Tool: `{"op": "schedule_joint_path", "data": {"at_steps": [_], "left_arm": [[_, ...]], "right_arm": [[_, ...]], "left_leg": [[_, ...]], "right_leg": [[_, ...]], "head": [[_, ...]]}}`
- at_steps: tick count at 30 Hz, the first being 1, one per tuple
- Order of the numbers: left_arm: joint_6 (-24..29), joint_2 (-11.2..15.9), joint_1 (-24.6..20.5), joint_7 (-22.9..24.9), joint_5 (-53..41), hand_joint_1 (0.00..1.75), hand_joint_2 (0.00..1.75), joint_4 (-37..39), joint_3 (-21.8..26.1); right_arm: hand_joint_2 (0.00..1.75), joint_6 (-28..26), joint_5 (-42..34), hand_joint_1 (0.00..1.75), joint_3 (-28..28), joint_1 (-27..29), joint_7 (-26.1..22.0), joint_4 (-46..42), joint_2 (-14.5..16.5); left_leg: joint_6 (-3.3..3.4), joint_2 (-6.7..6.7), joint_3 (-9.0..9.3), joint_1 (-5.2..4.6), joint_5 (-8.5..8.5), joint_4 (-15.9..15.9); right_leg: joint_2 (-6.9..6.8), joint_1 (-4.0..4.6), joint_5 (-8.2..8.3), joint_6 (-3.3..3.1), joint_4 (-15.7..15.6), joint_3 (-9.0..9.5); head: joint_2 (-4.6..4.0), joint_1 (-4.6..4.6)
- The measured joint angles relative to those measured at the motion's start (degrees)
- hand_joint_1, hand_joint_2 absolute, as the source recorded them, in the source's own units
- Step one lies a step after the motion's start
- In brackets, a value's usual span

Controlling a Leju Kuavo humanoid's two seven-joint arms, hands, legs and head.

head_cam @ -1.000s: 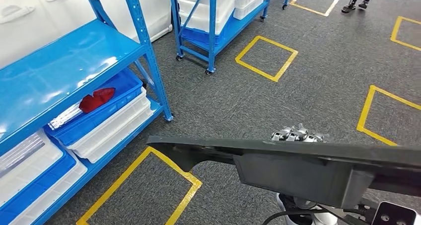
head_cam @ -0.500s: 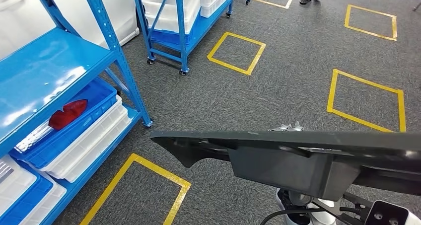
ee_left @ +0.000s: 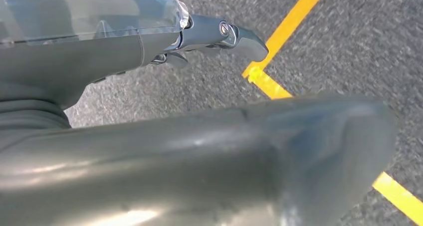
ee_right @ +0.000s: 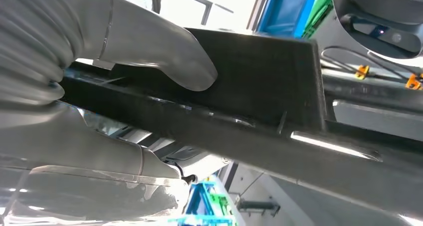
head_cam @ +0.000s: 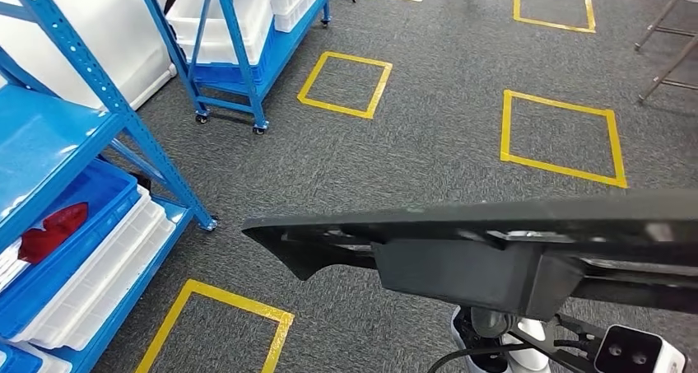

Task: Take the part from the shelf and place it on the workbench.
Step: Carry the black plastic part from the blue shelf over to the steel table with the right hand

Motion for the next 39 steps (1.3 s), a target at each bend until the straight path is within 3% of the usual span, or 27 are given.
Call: {"op": "schedule_joint_path", "data": {"at_steps": [2, 4, 6, 8, 10, 12, 14, 15, 16, 19, 21, 24, 26, 28, 29, 30, 31, 33, 35, 37, 39], "left_arm": [[-0.02, -0.2, -0.04, -0.12, -0.05, 0.0, 0.0, -0.01, 0.02], [-0.03, -0.22, -0.18, -0.14, -0.01, 0.0, 0.0, -0.02, 0.1], [-0.08, -0.19, -0.31, -0.12, 0.12, 0.0, 0.0, -0.02, 0.32], [-0.23, -0.22, -0.54, -0.24, 0.25, 0.0, 0.0, -0.02, 0.56], [-0.39, -0.27, -0.75, -0.43, 0.31, 0.0, 0.0, -0.02, 0.76], [-0.44, -0.3, -0.68, -0.5, 0.31, 0.0, 0.0, -0.02, 0.91], [-0.46, -0.3, -0.56, -0.48, 0.31, 0.0, 0.0, -0.02, 0.96], [-0.51, -0.3, -0.56, -0.47, 0.3, 0.0, 0.0, -0.02, 0.97], [-0.58, -0.32, -0.62, -0.46, 0.3, 0.0, 0.0, -0.02, 0.97], [-0.82, -0.46, -0.89, -0.46, 0.35, 0.0, 0.0, -0.02, 0.96], [-0.92, -0.51, -1.0, -0.43, 0.45, 0.0, 0.0, -0.02, 0.97], [-0.96, -0.58, -1.23, -0.2, 0.43, 0.0, 0.0, -0.02, 0.98], [-0.94, -0.66, -1.33, -0.07, 0.26, 0.0, 0.0, -0.02, 0.98], [-0.94, -0.74, -1.12, 0.01, 0.16, 0.0, 0.0, 0.0, 0.97], [-0.94, -0.77, -0.95, 0.03, 0.14, 0.0, 0.0, 0.0, 0.97], [-0.92, -0.76, -0.78, 0.04, 0.14, 0.0, 0.0, 0.0, 0.98], [-0.89, -0.74, -0.67, 0.04, 0.14, 0.0, 0.0, 0.0, 0.98], [-0.82, -0.7, -0.61, 0.04, 0.14, 0.0, 0.0, 0.0, 0.98], [-0.85, -0.66, -0.64, 0.04, 0.12, 0.0, 0.0, 0.0, 0.98], [-0.94, -0.62, -0.65, 0.03, 0.11, 0.0, 0.0, 0.0, 0.98], [-1.0, -0.61, -0.75, 0.02, 0.12, 0.0, 0.0, 0.0, 0.98]], "right_arm": [[1.75, -0.17, 0.04, 1.75, 0.2, 0.0, 0.0, 0.26, 0.04], [1.75, -0.62, 0.1, 1.75, 0.39, -0.19, 0.0, 0.56, 0.17], [1.75, -1.15, 0.27, 1.75, 0.49, -0.43, 0.0, 0.89, 0.28], [1.75, -1.74, 0.63, 1.75, 0.6, -0.62, 0.0, 1.04, 0.31], [1.75, -2.11, 0.86, 1.75, 0.77, -1.13, -0.01, 1.07, 0.31], [1.75, -2.13, 0.84, 1.75, 0.96, -1.61, -0.01, 1.15, 0.31], [1.75, -2.08, 0.76, 1.75, 1.08, -1.71, -0.01, 1.26, 0.31], [1.75, -2.06, 0.73, 1.75, 1.1, -1.74, -0.01, 1.31, 0.31], [1.75, -2.08, 0.71, 1.75, 1.15, -1.81, -0.01, 1.34, 0.31], [1.75, -2.51, 0.74, 1.75, 1.46, -2.42, -0.02, 1.62, 0.26], [1.75, -3.1, 0.82, 1.75, 1.76, -2.87, -0.01, 1.97, 0.22], [1.75, -4.15, 1.05, 1.75, 2.2, -3.36, 0.0, 2.72, 0.07], [1.75, -4.75, 1.22, 1.75, 2.66, -3.88, 0.0, 3.31, -0.06], [1.75, -5.4, 1.51, 1.75, 3.16, -4.31, 0.0, 4.09, -0.2], [1.75, -5.73, 1.72, 1.75, 3.38, -4.39, 0.0, 4.53, -0.27], [1.75, -6.1, 1.94, 1.75, 3.61, -4.39, 0.0, 5.0, -0.37], [1.75, -6.51, 2.18, 1.75, 3.86, -4.38, 0.0, 5.43, -0.48], [1.75, -7.27, 2.63, 1.75, 4.42, -4.38, 0.0, 6.1, -0.7], [1.75, -7.92, 2.87, 1.75, 4.89, -4.45, 0.0, 6.68, -0.9], [1.75, -8.36, 2.92, 1.75, 5.27, -4.52, 0.0, 7.31, -1.1], [1.75, -8.68, 2.93, 1.75, 5.48, -4.54, -0.01, 7.82, -1.32]], "left_leg": [[0.37, -1.09, 2.2, 0.01, 4.83, -6.41], [0.85, -3.6, 5.18, 0.08, 8.08, -13.85], [1.23, -4.59, 6.02, -0.11, 8.25, -16.01], [1.79, -3.42, 6.38, -0.18, 8.5, -16.51], [2.51, -2.01, 6.88, -0.03, 8.83, -17.27], [2.9, -0.48, 7.11, -0.1, 8.81, -17.57], [2.9, 1.09, 7.15, -0.17, 8.59, -17.54], [2.81, 1.79, 7.22, -0.17, 8.46, -17.52], [2.68, 2.46, 7.36, -0.16, 8.32, -17.5], [2.01, 3.98, 8.07, -0.27, 7.7, -17.4], [1.33, 4.69, 8.4, -0.45, 7.32, -17.36], [0.21, 5.51, 8.95, -0.26, 6.88, -17.42], [-0.18, 3.55, 8.07, 0.01, 5.01, -14.78], [-0.22, 0.95, 4.47, 0.12, 1.38, -7.39], [-0.24, 0.43, 2.26, 0.11, -0.07, -3.3], [-0.21, 0.19, 0.54, 0.08, -0.57, -0.51], [-0.11, 0.09, -0.2, 0.06, 0.11, 0.13], [0.31, -0.5, 1.62, 0.05, 4.52, -5.48], [0.74, -2.64, 4.81, 0.07, 8.05, -13.21], [1.03, -3.9, 6.1, -0.09, 8.54, -16.22], [1.51, -3.02, 6.29, -0.13, 8.65, -16.62]], "right_leg": [[1.61, 0.02, -0.19, 0.12, 0.19, 0.28], [2.98, 0.01, -0.39, 0.51, 0.57, 0.23], [4.17, -0.27, -0.37, 1.18, 0.73, -0.17], [4.76, -0.54, -0.33, 1.95, 0.74, -0.37], [2.1, -0.41, -1.94, 2.48, 3.3, -1.57], [-1.35, -0.52, -5.65, 2.91, 10.59, -5.27], [-2.24, -1.01, -8.11, 3.37, 17.55, -9.03], [-2.38, -1.25, -7.82, 3.56, 18.32, -9.51], [-2.61, -1.44, -6.47, 3.68, 16.59, -8.64], [-5.23, -1.41, -1.27, 3.44, 4.23, -2.03], [-6.37, -0.91, -0.62, 2.78, 0.65, -0.18], [-4.76, -0.58, -0.65, 1.67, 0.36, -0.15], [-3.73, -0.79, -0.49, 0.88, -0.16, 0.27], [-2.64, -0.74, -0.49, 0.34, -0.31, 0.5], [-1.96, -0.6, -0.52, 0.19, -0.28, 0.53], [-1.19, -0.44, -0.56, 0.13, -0.25, 0.58], [-0.42, -0.3, -0.61, 0.11, -0.2, 0.68], [1.06, -0.16, -0.8, 0.19, -0.06, 1.01], [2.33, -0.15, -1.06, 0.51, 0.22, 1.14], [3.41, -0.33, -1.13, 1.13, 0.39, 0.83], [4.27, -0.54, -1.08, 1.88, 0.36, 0.54]], "head": [[0.0, 0.0], [0.0, 0.0], [0.0, 0.01], [0.0, 0.0], [0.0, 0.01], [0.0, 0.02], [0.0, 0.01], [0.0, 0.01], [0.0, 0.01], [0.0, 0.01], [0.0, 0.01], [0.0, 0.01], [0.0, 0.0], [0.0, -0.01], [0.0, -0.01], [0.0, -0.01], [0.0, -0.01], [0.0, -0.01], [0.0, -0.01], [0.0, 0.0], [0.0, 0.0]]}}
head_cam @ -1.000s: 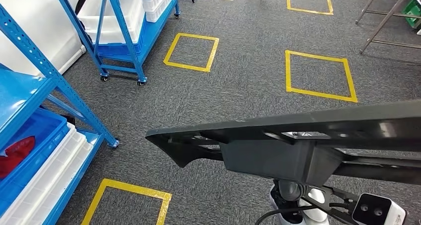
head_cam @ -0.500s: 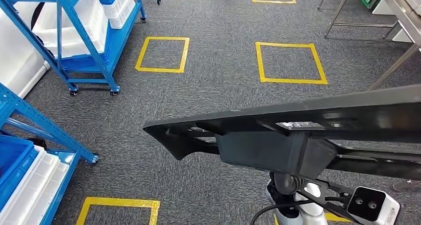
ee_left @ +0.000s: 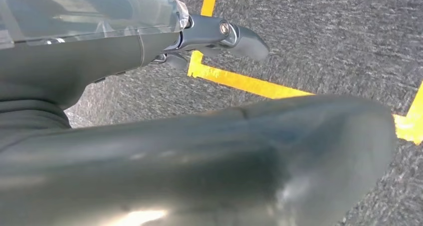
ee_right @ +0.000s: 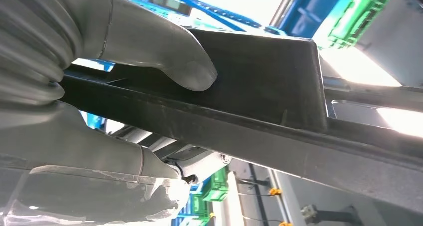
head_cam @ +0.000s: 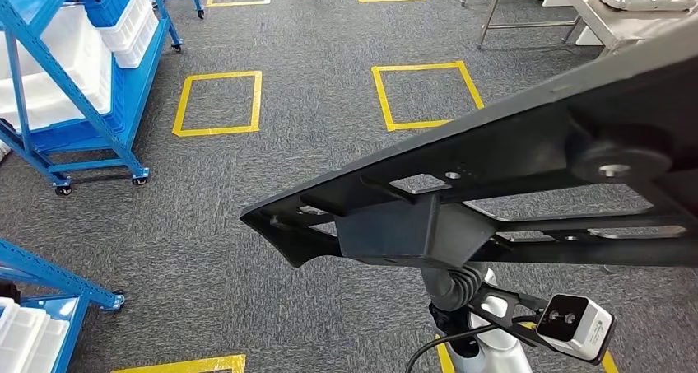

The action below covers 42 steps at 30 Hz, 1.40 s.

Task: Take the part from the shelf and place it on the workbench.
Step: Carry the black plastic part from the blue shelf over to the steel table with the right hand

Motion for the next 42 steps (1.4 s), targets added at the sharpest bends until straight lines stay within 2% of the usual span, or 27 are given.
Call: {"op": "schedule_joint_path", "data": {"at_steps": [2, 4, 6, 7, 8, 9, 11, 13, 15, 16, 18, 20, 21, 22, 23, 24, 25, 27, 29, 31, 33, 35, 37, 38, 39, 40, 42], "left_arm": [[-0.08, 0.0, -0.16, -0.02, 0.0, 0.0, 0.0, 0.0, 0.0], [-0.2, 0.01, -0.11, -0.05, 0.01, 0.0, 0.0, 0.0, 0.0], [-0.36, 0.01, 0.06, -0.06, 0.09, 0.0, 0.0, 0.0, 0.01], [-0.44, 0.01, 0.1, -0.05, 0.15, 0.0, 0.0, 0.0, 0.01], [-0.49, 0.0, 0.1, -0.04, 0.2, 0.0, 0.0, 0.0, 0.02], [-0.52, -0.01, 0.07, -0.04, 0.24, 0.0, 0.0, 0.0, 0.02], [-0.55, -0.05, 0.05, -0.04, 0.26, 0.0, 0.0, 0.0, 0.01], [-0.56, -0.08, 0.04, -0.03, 0.26, 0.0, 0.0, 0.0, 0.02], [-0.56, -0.08, -0.05, -0.02, 0.27, 0.0, 0.0, 0.0, 0.02], [-0.56, -0.08, -0.15, -0.03, 0.27, 0.0, 0.0, 0.0, 0.02], [-0.56, -0.11, -0.29, -0.05, 0.26, 0.0, 0.0, 0.0, 0.02], [-0.56, -0.2, -0.18, -0.04, 0.25, 0.0, 0.0, 0.0, 0.02], [-0.56, -0.22, -0.04, -0.02, 0.25, 0.0, 0.0, 0.0, 0.02], [-0.56, -0.22, 0.09, -0.01, 0.26, 0.0, 0.0, 0.0, 0.02], [-0.56, -0.22, 0.18, 0.0, 0.28, 0.0, 0.0, 0.0, 0.02], [-0.56, -0.21, 0.22, 0.0, 0.32, 0.0, 0.0, 0.0, 0.02], [-0.56, -0.21, 0.23, 0.0, 0.38, 0.0, 0.0, 0.0, 0.03], [-0.51, -0.22, 0.22, -0.06, 0.55, 0.0, 0.0, 0.0, 0.11], [-0.32, -0.25, 0.29, -0.12, 0.77, 0.0, 0.0, 0.0, 0.31], [-0.11, -0.29, 0.29, -0.15, 1.0, 0.0, 0.0, 0.0, 0.46], [-0.02, -0.37, 0.18, -0.22, 1.08, 0.0, 0.0, 0.0, 0.57], [0.0, -0.43, 0.25, -0.38, 1.04, 0.0, 0.0, 0.0, 0.75], [-0.08, -0.42, 0.46, -0.51, 0.89, 0.0, 0.0, 0.0, 0.92], [-0.12, -0.42, 0.49, -0.54, 0.8, 0.0, 0.0, 0.0, 0.97], [-0.14, -0.43, 0.46, -0.53, 0.72, 0.0, 0.0, 0.0, 1.02], [-0.14, -0.46, 0.39, -0.48, 0.67, 0.0, 0.0, 0.0, 1.07], [-0.14, -0.59, 0.27, -0.36, 0.62, 0.0, 0.0, 0.0, 1.12]], "right_arm": [[1.75, -0.2, 0.01, 1.75, 0.04, -0.13, -0.01, 0.31, -0.24], [1.75, -0.24, 0.02, 1.75, 0.12, -0.33, -0.02, 0.64, -0.45], [1.75, -0.27, 0.01, 1.75, 0.19, -0.36, -0.02, 1.03, -0.71], [1.75, -0.3, 0.01, 1.75, 0.2, -0.33, -0.02, 1.17, -0.86], [1.75, -0.33, 0.0, 1.75, 0.21, -0.35, -0.02, 1.24, -1.0], [1.75, -0.36, -0.01, 1.75, 0.24, -0.38, -0.02, 1.27, -1.11], [1.75, -0.37, -0.01, 1.75, 0.33, -0.51, -0.02, 1.28, -1.23], [1.75, -0.37, -0.05, 1.75, 0.49, -0.65, -0.02, 1.27, -1.31], [1.75, -0.37, -0.08, 1.75, 0.58, -0.72, -0.02, 1.27, -1.38], [1.75, -0.37, -0.08, 1.75, 0.6, -0.71, -0.02, 1.26, -1.42], [1.75, -0.38, -0.09, 1.75, 0.67, -0.84, -0.02, 1.25, -1.43], [1.75, -0.38, -0.09, 1.75, 0.84, -0.95, -0.02, 1.26, -1.42], [1.75, -0.37, -0.08, 1.75, 0.94, -0.95, -0.02, 1.27, -1.42], [1.75, -0.37, -0.07, 1.75, 1.02, -0.94, -0.02, 1.29, -1.43], [1.75, -0.38, -0.07, 1.75, 1.08, -0.93, -0.02, 1.31, -1.43], [1.75, -0.41, -0.07, 1.75, 1.14, -0.93, -0.02, 1.32, -1.44], [1.75, -0.47, -0.06, 1.75, 1.18, -0.93, -0.02, 1.32, -1.44], [1.75, -0.57, -0.04, 1.75, 1.3, -0.92, -0.02, 1.28, -1.44], [1.75, -0.64, 0.02, 1.75, 1.46, -0.72, -0.02, 1.04, -1.44], [1.75, -0.79, 0.09, 1.75, 1.54, -0.36, -0.02, 0.54, -1.45], [1.75, -1.01, 0.09, 1.75, 1.55, -0.14, -0.02, -0.02, -1.49], [1.75, -1.14, 0.08, 1.75, 1.58, 0.0, -0.02, -0.4, -1.51], [1.75, -1.26, 0.04, 1.75, 1.59, 0.37, -0.02, -0.51, -1.58], [1.75, -1.31, -0.02, 1.75, 1.59, 0.62, -0.02, -0.51, -1.64], [1.75, -1.32, -0.1, 1.75, 1.57, 0.85, -0.02, -0.51, -1.72], [1.75, -1.3, -0.22, 1.75, 1.55, 0.99, -0.02, -0.51, -1.82], [1.75, -1.2, -0.54, 1.75, 1.49, 1.05, -0.02, -0.57, -2.01]], "left_leg": [[0.65, 1.15, 0.31, 0.16, 0.27, -0.58], [1.1, 2.43, 0.51, 0.08, 0.27, -0.9], [1.25, 3.81, 0.53, -0.1, 0.1, -0.86], [1.24, 4.46, 0.57, -0.14, -0.02, -0.83], [1.16, 5.08, 0.68, -0.16, -0.16, -0.79], [1.04, 5.66, 0.9, -0.16, -0.36, -0.75], [0.6, 6.65, 1.46, -0.31, -0.87, -0.64], [-0.01, 7.46, 1.82, -0.55, -1.32, -0.56], [-0.67, 8.45, 2.15, -0.57, -1.62, -0.65], [-1.0, 8.37, 2.28, -0.44, -1.9, -0.52], [-1.48, 6.32, 1.32, -0.19, -3.88, 2.28], [-1.67, 3.8, -2.29, -0.09, -7.69, 9.94], [-1.72, 3.37, -4.51, -0.11, -9.2, 14.17], [-1.72, 3.2, -6.2, -0.12, -9.71, 17.01], [-1.65, 3.13, -6.79, -0.13, -8.89, 17.41], [-1.53, 2.96, -6.28, -0.13, -6.95, 15.46], [-1.37, 2.43, -4.73, -0.1, -4.33, 11.46], [-1.04, -0.19, -1.41, 0.1, -0.68, 3.42], [-0.72, -1.86, -0.22, 0.09, -0.14, 0.39], [-0.19, -1.02, -0.13, -0.01, -0.1, 0.11], [0.57, 0.21, 0.07, 0.1, 0.09, -0.27], [1.16, 1.65, 0.19, 0.01, 0.12, -0.5], [1.41, 3.21, 0.17, -0.2, -0.02, -0.48], [1.42, 3.96, 0.19, -0.27, -0.1, -0.48], [1.4, 4.64, 0.27, -0.31, -0.18, -0.47], [1.33, 5.25, 0.43, -0.35, -0.29, -0.47], [1.04, 6.26, 0.84, -0.52, -0.59, -0.42]], "right_leg": [[-1.73, 0.09, -1.15, 0.57, 1.7, -0.81], [-5.01, 0.06, -4.52, 1.0, 7.97, -3.93], [-6.38, -0.28, -7.5, 1.38, 15.6, -8.0], [-6.54, -0.46, -7.66, 1.52, 17.38, -9.07], [-6.72, -0.6, -6.56, 1.61, 16.63, -8.8], [-7.11, -0.69, -4.56, 1.61, 13.51, -7.27], [-9.16, -0.49, -0.76, 1.3, 4.82, -2.77], [-10.41, -0.01, 0.22, 0.7, 0.48, -0.65], [-9.47, 0.26, 0.01, 0.07, 0.14, -0.68], [-8.9, 0.17, 0.07, -0.23, -0.04, -0.58], [-7.88, -0.16, 0.23, -0.92, -0.45, -0.22], [-6.83, -0.22, 0.19, -1.33, -0.53, 0.01], [-6.16, -0.15, 0.15, -1.42, -0.52, 0.06], [-5.41, -0.08, 0.11, -1.45, -0.5, 0.14], [-4.66, -0.04, 0.07, -1.44, -0.48, 0.27], [-3.87, -0.04, 0.0, -1.37, -0.46, 0.46], [-3.15, -0.07, -0.11, -1.24, -0.41, 0.69], [-1.85, -0.11, -0.36, -0.82, -0.18, 0.81], [-0.69, -0.26, -0.37, -0.17, -0.01, 0.38], [0.26, -0.44, -0.24, 0.57, -0.07, 0.05], [-1.77, -0.31, -1.3, 1.06, 1.51, -0.71], [-5.21, -0.23, -4.57, 1.36, 7.64, -3.71], [-6.41, -0.4, -7.51, 1.63, 15.26, -7.68], [-6.57, -0.44, -7.57, 1.69, 16.85, -8.59], [-6.73, -0.44, -6.53, 1.66, 16.06, -8.26], [-7.06, -0.39, -4.66, 1.52, 12.99, -6.69], [-9.26, 0.12, -1.23, 0.81, 4.47, -2.13]], "head": [[0.0, 0.0], [0.0, 0.01], [0.0, 0.01], [0.0, 0.01], [0.0, 0.01], [0.0, 0.01], [0.0, 0.01], [0.0, 0.01], [-0.01, 0.01], [-0.01, 0.0], [-0.01, 0.01], [0.0, 0.01], [0.0, 0.01], [-0.01, 0.0], [-0.01, 0.0], [-0.01, 0.0], [-0.01, 0.0], [0.0, 0.01], [0.0, 0.01], [0.0, 0.0], [0.0, 0.0], [0.0, 0.01], [0.0, 0.01], [-0.01, 0.01], [-0.01, 0.01], [-0.01, 0.01], [0.0, 0.01]]}}
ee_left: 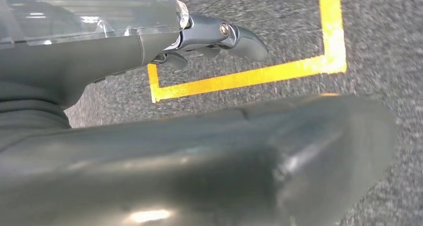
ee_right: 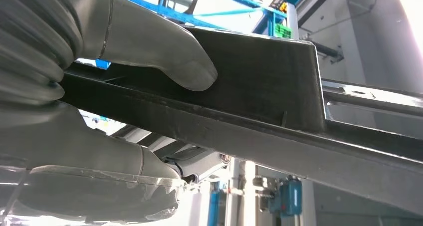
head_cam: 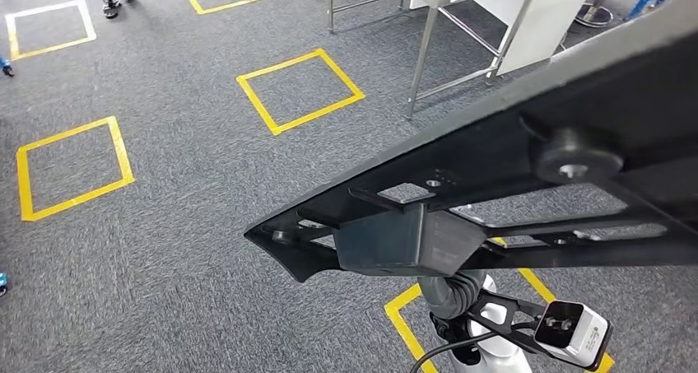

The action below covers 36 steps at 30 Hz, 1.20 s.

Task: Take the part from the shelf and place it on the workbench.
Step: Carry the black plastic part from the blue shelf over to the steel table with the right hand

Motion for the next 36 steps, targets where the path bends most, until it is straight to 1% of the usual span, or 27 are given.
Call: {"op": "schedule_joint_path", "data": {"at_steps": [1, 2, 4, 5, 6, 7, 9, 10, 11, 12, 13, 14, 15, 16, 18, 20, 22, 24, 25, 26, 27, 28, 30, 32, 33, 34, 36], "left_arm": [[0.01, -0.06, -0.04, 0.05, -0.01, 0.0, 0.0, 0.0, 0.03], [0.02, -0.11, -0.08, 0.08, -0.01, 0.0, 0.0, 0.0, 0.05], [0.04, -0.15, -0.18, 0.09, 0.02, 0.0, 0.0, 0.0, 0.1], [0.04, -0.16, -0.26, 0.08, 0.03, 0.0, 0.0, 0.0, 0.12], [0.05, -0.18, -0.32, 0.06, 0.04, 0.0, 0.0, 0.0, 0.14], [0.05, -0.2, -0.36, 0.05, 0.05, 0.0, 0.0, 0.01, 0.15], [0.07, -0.23, -0.22, 0.08, 0.04, 0.0, 0.0, 0.02, 0.19], [0.1, -0.24, -0.09, 0.12, 0.04, 0.0, 0.0, 0.02, 0.2], [0.19, -0.24, 0.04, 0.15, 0.04, 0.0, 0.0, 0.02, 0.21], [0.31, -0.24, 0.13, 0.17, 0.06, 0.0, 0.0, 0.02, 0.23], [0.42, -0.24, 0.16, 0.16, 0.07, 0.0, 0.0, 0.02, 0.24], [0.54, -0.24, 0.17, 0.12, 0.08, 0.0, 0.0, 0.02, 0.25], [0.62, -0.24, 0.15, 0.08, 0.08, 0.0, 0.0, 0.02, 0.26], [0.66, -0.24, 0.15, -0.01, 0.11, 0.0, 0.0, 0.02, 0.26], [0.74, -0.23, 0.16, -0.25, 0.33, 0.0, 0.0, 0.01, 0.27], [0.87, -0.23, 0.11, -0.6, 0.6, 0.0, 0.0, 0.0, 0.3], [1.01, -0.19, 0.02, -0.88, 0.67, 0.0, 0.0, 0.0, 0.31], [1.12, -0.07, 0.13, -1.04, 0.74, 0.0, 0.0, 0.0, 0.34], [1.21, 0.03, 0.22, -1.12, 0.8, 0.0, 0.0, 0.0, 0.38], [1.31, 0.12, 0.27, -1.21, 0.9, 0.0, 0.0, 0.0, 0.44], [1.41, 0.2, 0.27, -1.33, 0.98, 0.0, 0.0, 0.0, 0.5], [1.49, 0.25, 0.24, -1.47, 1.07, 0.0, 0.0, 0.0, 0.55], [1.6, 0.27, 0.17, -1.75, 1.13, 0.0, 0.0, 0.0, 0.61], [1.71, 0.39, 0.11, -1.94, 1.17, 0.0, 0.0, 0.0, 0.65], [1.75, 0.49, 0.09, -1.98, 1.2, 0.0, 0.0, 0.0, 0.67], [1.78, 0.59, 0.07, -2.0, 1.22, 0.0, 0.0, 0.0, 0.69], [1.8, 0.78, -0.06, -2.01, 1.25, 0.0, 0.0, 0.0, 0.73]], "right_arm": [[1.75, 0.04, -0.19, 1.75, -0.03, -0.02, 0.0, -0.04, -0.08], [1.75, 0.08, -0.34, 1.75, -0.05, -0.01, 0.0, -0.08, -0.16], [1.75, 0.27, -0.5, 1.75, -0.14, 0.05, 0.0, -0.1, -0.32], [1.75, 0.43, -0.51, 1.75, -0.2, 0.08, 0.0, -0.11, -0.39], [1.75, 0.62, -0.53, 1.75, -0.26, 0.05, 0.0, -0.11, -0.42], [1.75, 0.77, -0.55, 1.75, -0.31, 0.01, 0.0, -0.11, -0.43], [1.75, 0.92, -0.58, 1.75, -0.36, 0.03, 0.0, -0.07, -0.45], [1.75, 0.94, -0.57, 1.75, -0.37, 0.12, 0.0, -0.03, -0.45], [1.75, 0.93, -0.55, 1.75, -0.38, 0.23, 0.0, 0.03, -0.46], [1.75, 0.92, -0.52, 1.75, -0.39, 0.32, 0.0, 0.09, -0.46], [1.75, 0.9, -0.49, 1.75, -0.39, 0.39, 0.0, 0.15, -0.46], [1.75, 0.86, -0.45, 1.75, -0.4, 0.45, 0.0, 0.2, -0.46], [1.75, 0.82, -0.43, 1.75, -0.4, 0.48, 0.0, 0.22, -0.46], [1.75, 0.75, -0.36, 1.75, -0.4, 0.51, 0.0, 0.24, -0.45], [1.75, 0.56, -0.21, 1.75, -0.4, 0.61, 0.0, 0.28, -0.45], [1.75, 0.2, -0.09, 1.75, -0.41, 0.78, 0.0, 0.31, -0.47], [1.75, -0.11, 0.0, 1.75, -0.44, 0.89, 0.0, 0.29, -0.54], [1.75, -0.22, 0.07, 1.75, -0.44, 1.02, 0.0, 0.32, -0.61], [1.75, -0.24, 0.08, 1.75, -0.44, 1.17, 0.0, 0.39, -0.63], [1.75, -0.24, 0.09, 1.75, -0.44, 1.36, 0.0, 0.49, -0.67], [1.75, -0.23, 0.1, 1.75, -0.44, 1.54, 0.0, 0.57, -0.72], [1.75, -0.22, 0.13, 1.75, -0.44, 1.68, 0.0, 0.65, -0.77], [1.75, -0.24, 0.21, 1.75, -0.45, 1.78, 0.0, 0.71, -0.83], [1.75, -0.28, 0.29, 1.75, -0.48, 1.79, 0.0, 0.72, -0.87], [1.75, -0.31, 0.32, 1.75, -0.51, 1.82, 0.0, 0.72, -0.91], [1.75, -0.33, 0.36, 1.75, -0.57, 1.87, 0.0, 0.72, -0.96], [1.75, -0.36, 0.41, 1.75, -0.73, 1.97, 0.0, 0.67, -1.08]], "left_leg": [[-0.26, 0.43, 0.15, -0.09, -0.15, 0.03], [-0.53, 0.87, 0.27, -0.17, -0.29, 0.05], [-1.12, 1.88, 0.55, -0.24, -0.47, -0.08], [-1.4, 1.79, 0.69, -0.19, -0.73, 0.07], [-1.65, 1.09, 0.53, -0.15, -1.4, 0.84], [-1.89, -0.08, -0.25, -0.08, -2.74, 2.89], [-2.18, -2.43, -3.78, 0.14, -6.57, 10.45], [-2.31, -2.88, -5.78, 0.2, -8.05, 14.41], [-2.4, -3.03, -7.1, 0.22, -8.45, 16.76], [-2.44, -3.08, -7.32, 0.24, -7.56, 16.74], [-2.43, -3.28, -6.39, 0.29, -5.6, 14.26], [-2.39, -3.93, -4.68, 0.39, -3.18, 10.18], [-2.32, -5.25, -2.93, 0.52, -1.45, 6.06], [-2.19, -6.37, -1.64, 0.63, -0.39, 3.03], [-1.74, -7.51, -0.83, 0.57, -0.32, 1.01], [-1.01, -6.39, -0.73, 0.56, -0.06, 0.72], [-0.23, -5.16, -0.55, 0.71, 0.21, 0.27], [0.21, -3.88, -0.51, 0.6, 0.2, 0.15], [0.28, -3.2, -0.53, 0.52, 0.14, 0.16], [0.29, -2.5, -0.53, 0.47, 0.07, 0.17], [0.25, -1.82, -0.49, 0.44, 0.0, 0.18], [0.18, -1.26, -0.41, 0.44, -0.09, 0.19], [-0.08, -0.22, -0.03, 0.4, -0.33, 0.17], [-0.65, 0.63, 0.4, 0.29, -0.57, 0.11], [-1.03, 1.03, 0.56, 0.28, -0.67, 0.06], [-1.41, 1.46, 0.71, 0.27, -0.73, -0.03], [-2.14, 1.81, 1.02, 0.37, -1.16, 0.08]], "right_leg": [[-0.89, 0.33, 0.82, -0.37, -2.95, 1.52], [-1.47, 0.62, 1.03, -0.68, -4.49, 2.24], [-0.53, 0.73, 1.03, -1.08, -4.96, 2.18], [0.03, 0.56, 1.2, -1.27, -5.24, 2.34], [0.56, 0.34, 1.39, -1.52, -5.53, 2.54], [1.1, 0.1, 1.59, -1.78, -5.81, 2.75], [2.2, -0.04, 1.72, -2.07, -5.9, 2.82], [2.87, -0.02, 1.73, -2.14, -5.83, 2.76], [3.59, 0.0, 1.71, -2.14, -5.73, 2.72], [4.34, -0.02, 1.67, -2.1, -5.58, 2.69], [5.09, -0.08, 1.59, -1.98, -5.38, 2.7], [5.79, -0.15, 1.46, -1.81, -5.13, 2.69], [6.41, -0.13, 1.29, -1.57, -4.8, 2.57], [7.0, -0.14, 1.19, -1.29, -4.52, 2.35], [8.03, -0.23, 1.21, -0.64, -4.24, 1.81], [8.56, -0.39, 1.28, 0.04, -4.15, 1.5], [6.57, -0.28, -0.26, 0.51, -1.82, 0.38], [3.81, -0.33, -3.75, 0.82, 4.81, -2.86], [3.19, -0.47, -5.31, 0.96, 8.69, -4.81], [2.84, -0.59, -6.07, 1.08, 11.44, -6.23], [2.63, -0.69, -5.75, 1.14, 12.14, -6.6], [2.43, -0.76, -4.51, 1.14, 10.67, -5.84], [1.04, -0.67, -0.94, 0.78, 2.48, -1.42], [-0.85, -0.25, 0.89, 0.15, -3.71, 1.87], [-1.2, -0.02, 0.85, -0.14, -4.59, 2.26], [-0.94, 0.13, 0.94, -0.34, -4.65, 2.18], [0.32, -0.05, 1.13, -0.84, -5.13, 2.44]], "head": [[0.0, 0.0], [0.0, 0.0], [0.0, 0.0], [0.0, 0.0], [0.0, 0.0], [0.0, 0.0], [0.0, 0.0], [0.0, 0.0], [0.0, 0.0], [0.0, 0.0], [0.0, 0.0], [0.0, 0.0], [0.0, 0.0], [0.0, 0.0], [0.0, 0.0], [0.0, 0.0], [0.0, 0.01], [0.0, 0.01], [0.0, 0.0], [0.0, 0.0], [0.0, 0.0], [0.0, 0.0], [0.0, 0.0], [0.0, 0.0], [0.0, 0.0], [-0.01, 0.0], [-0.01, -0.01]]}}
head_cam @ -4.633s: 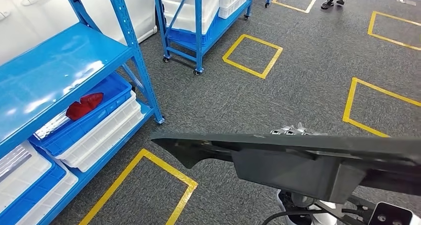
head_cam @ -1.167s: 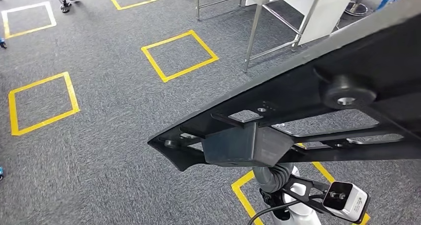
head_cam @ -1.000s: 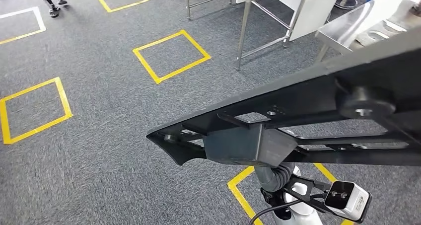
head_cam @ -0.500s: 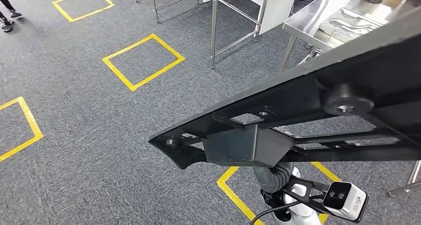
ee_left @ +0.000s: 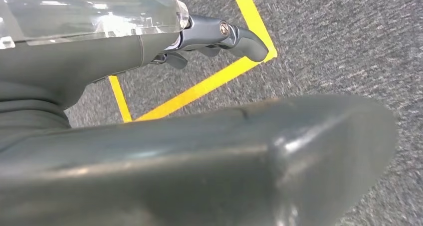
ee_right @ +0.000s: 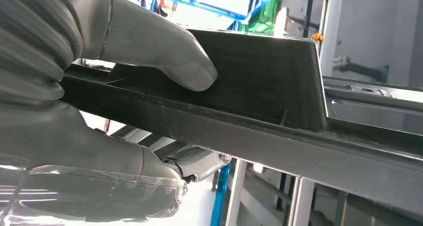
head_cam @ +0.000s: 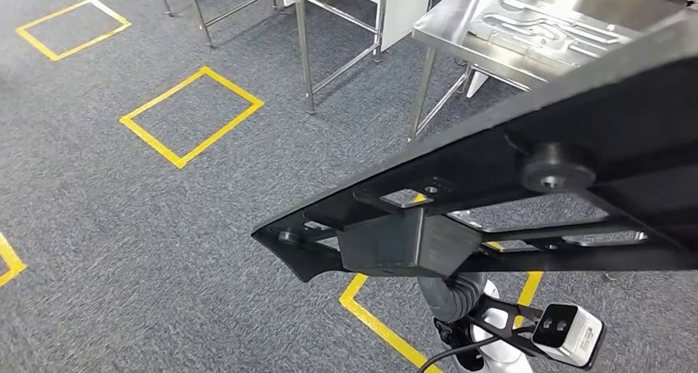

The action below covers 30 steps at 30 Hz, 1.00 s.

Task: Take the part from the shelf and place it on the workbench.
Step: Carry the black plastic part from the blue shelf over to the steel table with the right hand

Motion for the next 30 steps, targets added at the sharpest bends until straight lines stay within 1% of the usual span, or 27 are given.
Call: {"op": "schedule_joint_path", "data": {"at_steps": [1, 2, 3, 4, 5, 6, 7, 8, 9, 10, 11, 12, 13, 14, 15, 16, 17, 19, 20, 21, 22, 23, 24, 26, 27, 28, 30], "left_arm": [[0.01, 0.07, -0.06, -0.02, 0.0, 0.0, 0.0, 0.0, 0.01], [0.01, 0.14, -0.09, -0.03, 0.0, 0.0, 0.0, 0.0, 0.02], [0.01, 0.24, -0.05, -0.05, -0.01, 0.0, 0.0, 0.0, 0.03], [0.03, 0.29, 0.06, -0.05, -0.01, 0.0, 0.0, 0.0, 0.04], [0.08, 0.38, 0.18, -0.05, 0.01, 0.0, 0.0, 0.0, 0.05], [0.14, 0.46, 0.29, -0.05, 0.03, 0.0, 0.0, 0.0, 0.09], [0.23, 0.53, 0.35, -0.07, 0.09, 0.0, 0.0, 0.0, 0.15], [0.31, 0.61, 0.35, -0.09, 0.2, 0.0, 0.0, 0.0, 0.25], [0.38, 0.69, 0.33, -0.11, 0.33, 0.0, 0.0, 0.0, 0.38], [0.43, 0.82, 0.29, -0.14, 0.47, 0.0, 0.0, 0.0, 0.55], [0.46, 0.92, 0.27, -0.15, 0.57, 0.0, 0.0, 0.0, 0.72], [0.48, 1.01, 0.26, -0.15, 0.63, 0.0, 0.0, 0.0, 0.85], [0.5, 1.07, 0.22, -0.13, 0.69, 0.0, 0.0, 0.0, 0.96], [0.51, 1.09, 0.18, -0.11, 0.79, 0.0, 0.0, 0.0, 1.01], [0.49, 1.08, 0.09, -0.09, 0.87, 0.0, 0.0, 0.0, 1.02], [0.45, 1.07, -0.01, -0.09, 0.93, 0.0, 0.0, 0.0, 1.03], [0.38, 1.05, -0.06, -0.11, 0.98, 0.0, 0.0, 0.0, 1.04], [0.26, 1.03, 0.06, -0.17, 0.98, 0.0, 0.0, 0.0, 1.04], [0.24, 1.03, 0.17, -0.21, 0.99, 0.0, 0.0, 0.0, 1.05], [0.23, 1.03, 0.24, -0.26, 0.99, 0.0, 0.0, 0.0, 1.07], [0.21, 1.03, 0.25, -0.33, 0.97, 0.0, 0.0, 0.0, 1.08], [0.17, 1.02, 0.22, -0.41, 0.9, 0.0, 0.0, 0.0, 1.08], [0.09, 1.01, 0.19, -0.51, 0.8, 0.0, 0.0, 0.0, 1.08], [-0.04, 0.97, 0.16, -0.69, 0.61, 0.0, 0.0, 0.0, 1.08], [-0.07, 0.97, 0.14, -0.77, 0.57, 0.0, 0.0, 0.0, 1.08], [-0.07, 0.98, 0.12, -0.81, 0.56, 0.0, 0.0, 0.0, 1.08], [-0.07, 0.98, -0.01, -0.84, 0.56, 0.0, 0.0, 0.0, 1.08]], "right_arm": [[1.75, -0.01, 0.01, 1.75, -0.07, 0.0, 0.0, -0.03, -0.05], [1.75, -0.02, -0.01, 1.75, -0.11, 0.01, 0.0, -0.04, -0.08], [1.75, -0.02, -0.01, 1.75, -0.13, 0.05, 0.0, -0.02, -0.1], [1.75, -0.03, 0.0, 1.75, -0.14, 0.09, 0.0, 0.03, -0.11], [1.75, -0.07, 0.04, 1.75, -0.15, 0.19, 0.0, 0.07, -0.13], [1.75, -0.15, 0.1, 1.75, -0.15, 0.29, 0.0, 0.1, -0.15], [1.75, -0.28, 0.16, 1.75, -0.15, 0.38, 0.0, 0.12, -0.17], [1.75, -0.43, 0.2, 1.75, -0.15, 0.44, 0.0, 0.13, -0.18], [1.75, -0.57, 0.22, 1.75, -0.15, 0.48, 0.0, 0.13, -0.19], [1.75, -0.67, 0.22, 1.75, -0.15, 0.49, 0.0, 0.14, -0.19], [1.75, -0.72, 0.21, 1.75, -0.15, 0.51, 0.0, 0.15, -0.2], [1.75, -0.72, 0.17, 1.75, -0.15, 0.54, 0.0, 0.16, -0.2], [1.75, -0.72, 0.14, 1.75, -0.15, 0.6, 0.0, 0.18, -0.22], [1.75, -0.7, 0.11, 1.75, -0.16, 0.65, 0.0, 0.17, -0.25], [1.75, -0.69, 0.09, 1.75, -0.16, 0.72, 0.0, 0.17, -0.28], [1.75, -0.67, 0.07, 1.75, -0.17, 0.73, 0.0, 0.16, -0.32], [1.75, -0.64, 0.02, 1.75, -0.17, 0.69, 0.0, 0.14, -0.37], [1.75, -0.52, -0.14, 1.75, -0.17, 0.67, 0.0, 0.14, -0.45], [1.75, -0.43, -0.22, 1.75, -0.17, 0.7, 0.0, 0.18, -0.51], [1.75, -0.32, -0.31, 1.75, -0.17, 0.75, 0.0, 0.25, -0.57], [1.75, -0.19, -0.38, 1.75, -0.17, 0.77, 0.0, 0.31, -0.62], [1.75, -0.07, -0.45, 1.75, -0.18, 0.76, 0.0, 0.36, -0.66], [1.75, 0.04, -0.54, 1.75, -0.19, 0.75, 0.0, 0.38, -0.67], [1.75, 0.2, -0.68, 1.75, -0.22, 0.69, 0.0, 0.38, -0.67], [1.75, 0.23, -0.76, 1.75, -0.23, 0.67, 0.0, 0.37, -0.68], [1.75, 0.25, -0.81, 1.75, -0.26, 0.66, 0.0, 0.37, -0.69], [1.75, 0.25, -0.88, 1.75, -0.32, 0.69, 0.0, 0.37, -0.7]], "left_leg": [[-0.26, -0.76, -0.26, 0.08, -0.83, 1.02], [-0.5, -1.92, -1.15, 0.18, -2.27, 3.29], [-0.65, -3.33, -2.69, 0.3, -4.13, 6.74], [-0.76, -4.25, -4.66, 0.34, -6.05, 10.83], [-0.85, -4.68, -6.52, 0.35, -7.32, 14.44], [-0.87, -4.86, -7.66, 0.35, -7.5, 16.38], [-0.82, -4.94, -7.76, 0.34, -6.48, 16.06], [-0.7, -5.16, -6.76, 0.34, -4.41, 13.39], [-0.5, -5.84, -5.03, 0.36, -1.98, 9.22], [-0.25, -6.95, -3.29, 0.38, -0.31, 5.18], [-0.01, -7.88, -2.02, 0.39, 0.7, 2.21], [0.22, -8.53, -1.38, 0.32, 0.94, 0.66], [0.45, -8.62, -1.21, 0.21, 0.72, 0.31], [0.74, -8.14, -1.16, 0.22, 0.86, 0.15], [1.08, -7.58, -1.05, 0.27, 1.02, -0.08], [1.48, -7.03, -0.91, 0.39, 1.21, -0.38], [1.84, -6.42, -0.82, 0.52, 1.37, -0.68], [2.25, -5.17, -0.77, 0.46, 1.4, -0.89], [2.31, -4.47, -0.78, 0.4, 1.34, -0.88], [2.3, -3.8, -0.76, 0.38, 1.26, -0.86], [2.24, -3.16, -0.69, 0.38, 1.16, -0.85], [2.12, -2.55, -0.54, 0.39, 1.04, -0.83], [1.93, -2.01, -0.32, 0.39, 0.87, -0.81], [1.36, -1.11, 0.13, 0.15, 0.39, -0.65], [1.02, -0.71, 0.3, 0.01, 0.17, -0.58], [0.66, -0.28, 0.45, -0.1, 0.01, -0.57], [-0.06, 0.41, 0.76, 0.01, -0.28, -0.64]], "right_leg": [[0.52, -0.19, 0.17, -0.29, -0.32, 0.22], [1.07, -0.38, 0.33, -0.56, -0.61, 0.45], [1.58, -0.42, 0.39, -0.76, -0.72, 0.51], [2.15, -0.39, 0.4, -0.9, -0.7, 0.48], [2.84, -0.33, 0.38, -0.97, -0.66, 0.44], [3.54, -0.27, 0.36, -1.0, -0.57, 0.43], [4.26, -0.23, 0.32, -0.99, -0.45, 0.45], [4.99, -0.23, 0.25, -0.93, -0.29, 0.5], [5.65, -0.25, 0.14, -0.83, -0.1, 0.54], [6.24, -0.2, 0.01, -0.66, 0.11, 0.49], [6.79, -0.21, -0.04, -0.42, 0.3, 0.35], [7.3, -0.27, -0.04, -0.12, 0.42, 0.15], [7.78, -0.37, 0.03, 0.22, 0.44, -0.05], [8.28, -0.43, 0.14, 0.63, 0.39, -0.21], [8.28, -0.48, 0.06, 0.94, 0.5, -0.31], [7.44, -0.42, -0.47, 1.25, 1.22, -0.67], [6.16, -0.35, -1.61, 1.54, 3.0, -1.54], [3.33, -0.53, -5.28, 2.07, 10.15, -5.11], [2.77, -0.71, -6.78, 2.32, 14.07, -7.13], [2.51, -0.87, -7.39, 2.54, 16.7, -8.56], [2.32, -1.01, -6.84, 2.7, 17.1, -8.87], [1.98, -1.12, -5.22, 2.78, 14.92, -7.84], [1.2, -1.18, -3.09, 2.74, 10.88, -5.76], [-1.02, -0.9, -0.19, 2.22, 2.94, -1.7], [-1.61, -0.69, 0.26, 1.86, 0.96, -0.72], [-1.61, -0.45, 0.19, 1.48, 0.38, -0.53], [-0.28, -0.47, 0.34, 0.78, 0.25, -0.58]], "head": [[0.0, -0.01], [0.01, -0.01], [0.01, -0.01], [0.01, -0.01], [0.01, -0.01], [0.01, -0.02], [0.01, -0.02], [0.0, -0.02], [0.01, -0.02], [0.01, -0.01], [0.01, -0.01], [0.01, -0.01], [0.01, -0.01], [0.01, -0.01], [0.01, -0.01], [0.01, 0.0], [0.01, 0.01], [0.01, 0.01], [0.01, 0.01], [0.01, 0.01], [0.01, 0.01], [0.01, 0.01], [0.01, 0.01], [0.01, 0.01], [0.01, 0.01], [0.01, 0.01], [0.01, 0.01]]}}
